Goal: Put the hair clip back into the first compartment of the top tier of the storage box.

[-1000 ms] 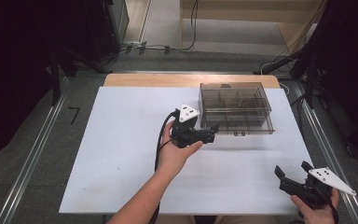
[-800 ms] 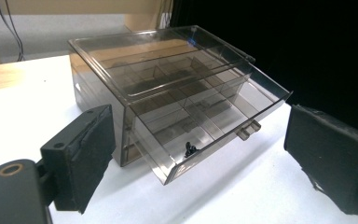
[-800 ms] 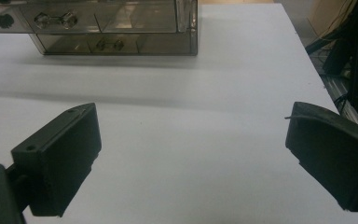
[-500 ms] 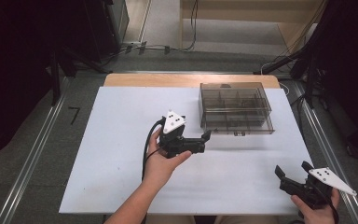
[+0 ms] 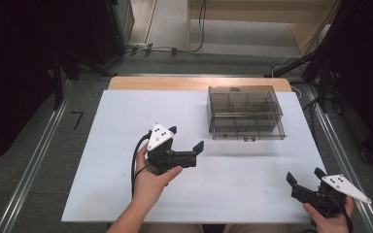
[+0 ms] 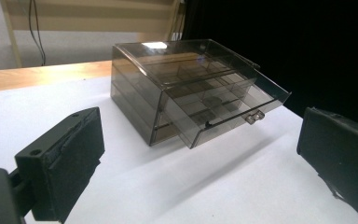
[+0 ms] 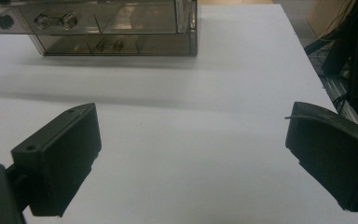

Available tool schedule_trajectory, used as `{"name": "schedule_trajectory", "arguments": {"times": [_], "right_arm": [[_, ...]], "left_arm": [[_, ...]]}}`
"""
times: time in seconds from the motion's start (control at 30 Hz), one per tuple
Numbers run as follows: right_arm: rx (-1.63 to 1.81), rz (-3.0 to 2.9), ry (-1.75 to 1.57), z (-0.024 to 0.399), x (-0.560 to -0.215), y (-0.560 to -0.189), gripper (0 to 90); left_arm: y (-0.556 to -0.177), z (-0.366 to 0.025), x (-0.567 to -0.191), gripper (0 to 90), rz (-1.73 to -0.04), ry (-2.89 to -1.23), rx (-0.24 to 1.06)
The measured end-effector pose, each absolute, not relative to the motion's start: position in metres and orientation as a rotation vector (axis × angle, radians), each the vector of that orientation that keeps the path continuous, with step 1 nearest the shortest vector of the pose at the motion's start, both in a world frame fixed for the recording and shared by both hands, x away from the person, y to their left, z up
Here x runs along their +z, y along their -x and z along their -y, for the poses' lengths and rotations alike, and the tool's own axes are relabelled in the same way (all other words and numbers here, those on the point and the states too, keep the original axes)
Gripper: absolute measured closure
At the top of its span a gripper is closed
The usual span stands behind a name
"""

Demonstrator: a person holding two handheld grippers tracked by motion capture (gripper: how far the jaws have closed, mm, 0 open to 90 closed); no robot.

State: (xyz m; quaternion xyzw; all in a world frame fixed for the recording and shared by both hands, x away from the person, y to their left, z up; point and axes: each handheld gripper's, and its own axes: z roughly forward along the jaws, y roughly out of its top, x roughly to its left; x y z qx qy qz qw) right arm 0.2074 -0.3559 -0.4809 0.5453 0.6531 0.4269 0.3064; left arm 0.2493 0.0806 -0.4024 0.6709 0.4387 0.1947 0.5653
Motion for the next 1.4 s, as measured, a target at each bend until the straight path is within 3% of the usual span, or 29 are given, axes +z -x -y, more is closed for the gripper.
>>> {"name": "schedule_trajectory", "arguments": {"times": [1.4], "right_arm": [[1.125, -1.731, -1.44, 0.355, -0.48, -0.207, 1.8]], "left_arm": [[-0.186, -0.188, -0.463, 0.9, -1.279, -1.444, 0.63]]}}
